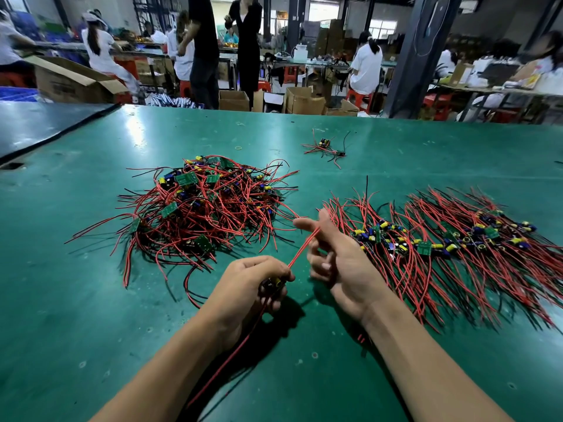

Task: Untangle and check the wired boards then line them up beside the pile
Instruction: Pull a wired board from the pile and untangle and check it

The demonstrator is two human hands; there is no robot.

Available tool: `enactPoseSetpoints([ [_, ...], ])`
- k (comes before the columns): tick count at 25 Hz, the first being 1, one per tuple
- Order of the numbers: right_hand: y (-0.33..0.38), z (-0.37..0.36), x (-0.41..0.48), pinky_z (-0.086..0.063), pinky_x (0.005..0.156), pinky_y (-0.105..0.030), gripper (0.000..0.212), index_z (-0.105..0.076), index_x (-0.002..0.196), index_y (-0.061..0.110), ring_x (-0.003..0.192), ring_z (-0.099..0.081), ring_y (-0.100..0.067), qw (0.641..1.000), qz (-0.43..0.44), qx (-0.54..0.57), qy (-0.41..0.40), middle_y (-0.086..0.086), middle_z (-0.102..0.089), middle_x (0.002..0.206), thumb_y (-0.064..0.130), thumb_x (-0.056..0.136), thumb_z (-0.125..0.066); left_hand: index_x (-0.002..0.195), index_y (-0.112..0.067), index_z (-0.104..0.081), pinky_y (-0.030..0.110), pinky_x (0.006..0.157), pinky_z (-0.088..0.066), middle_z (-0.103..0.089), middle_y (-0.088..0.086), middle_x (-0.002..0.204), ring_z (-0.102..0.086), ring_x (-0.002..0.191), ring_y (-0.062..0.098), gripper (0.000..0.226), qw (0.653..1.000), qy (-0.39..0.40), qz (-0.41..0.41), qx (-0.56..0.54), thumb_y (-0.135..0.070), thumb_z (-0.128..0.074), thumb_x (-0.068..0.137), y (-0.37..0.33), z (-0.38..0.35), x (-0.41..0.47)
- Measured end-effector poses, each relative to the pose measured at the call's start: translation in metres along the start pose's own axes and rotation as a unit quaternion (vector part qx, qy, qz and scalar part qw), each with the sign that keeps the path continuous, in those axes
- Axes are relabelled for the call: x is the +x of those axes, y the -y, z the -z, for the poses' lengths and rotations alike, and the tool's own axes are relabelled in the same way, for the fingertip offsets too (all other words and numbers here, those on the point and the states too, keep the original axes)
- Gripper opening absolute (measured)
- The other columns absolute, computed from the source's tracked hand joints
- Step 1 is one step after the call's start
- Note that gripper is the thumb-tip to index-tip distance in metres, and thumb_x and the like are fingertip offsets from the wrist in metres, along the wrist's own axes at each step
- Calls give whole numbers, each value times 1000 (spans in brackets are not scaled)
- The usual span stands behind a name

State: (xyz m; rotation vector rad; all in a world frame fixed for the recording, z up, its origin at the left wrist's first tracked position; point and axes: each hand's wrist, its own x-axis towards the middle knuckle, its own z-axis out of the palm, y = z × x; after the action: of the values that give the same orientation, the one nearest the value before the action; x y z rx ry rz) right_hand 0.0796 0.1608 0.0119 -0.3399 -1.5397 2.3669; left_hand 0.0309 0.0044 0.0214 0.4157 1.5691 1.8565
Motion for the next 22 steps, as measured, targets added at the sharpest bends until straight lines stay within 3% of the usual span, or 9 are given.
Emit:
enactPoseSetpoints([
  [4, -8, 1, -1, -12, 47, -24, 33, -78, 107, 20, 56, -15, -14, 993, 23, -96, 58, -10, -18, 76, 44, 86, -67, 63, -10, -69, 17, 39, -37, -61, 4, 61, -50, 45, 10, 21, 997, 33, 49, -41, -6, -60, 81, -1, 3, 2],
  [10, -2, 8, 2, -12, 41, -19, 40, -81, 97, 21, 46, -17, -8, 977, 138, -145, -71, 3, -26, 55, 55, 78, -71, 63, -12, -70, 20, 41, -34, -50, 2, 54, -39, 40, 11, 11, 987, 86, 85, -102, -19, -64, 69, -2, 8, 3],
  [14, -1, 8, 4, -32, 44, -5, 26, -78, 91, 19, 42, -44, 4, 958, 202, -159, -124, 19, -51, 49, 41, 84, -67, 63, -12, -71, 21, 42, -35, -51, 2, 54, -40, 40, 11, 9, 986, 98, 87, -105, -21, -68, 65, -1, 6, 4],
  [19, -1, 11, 6, -33, 48, -6, 25, -76, 83, 18, 43, -45, 3, 946, 223, -150, -183, 18, -51, 46, 43, 79, -70, 63, -12, -70, 21, 42, -35, -50, 2, 53, -39, 40, 11, 12, 986, 95, 87, -105, -19, -65, 70, -1, 7, 4],
  [22, 0, 11, 7, -25, 43, -14, 38, -79, 79, 23, 45, -32, -3, 948, 205, -158, -187, 12, -51, 57, 54, 86, -59, 62, -11, -70, 21, 42, -34, -49, 2, 53, -38, 40, 12, 13, 986, 97, 87, -103, -18, -64, 71, -2, 6, 3],
])
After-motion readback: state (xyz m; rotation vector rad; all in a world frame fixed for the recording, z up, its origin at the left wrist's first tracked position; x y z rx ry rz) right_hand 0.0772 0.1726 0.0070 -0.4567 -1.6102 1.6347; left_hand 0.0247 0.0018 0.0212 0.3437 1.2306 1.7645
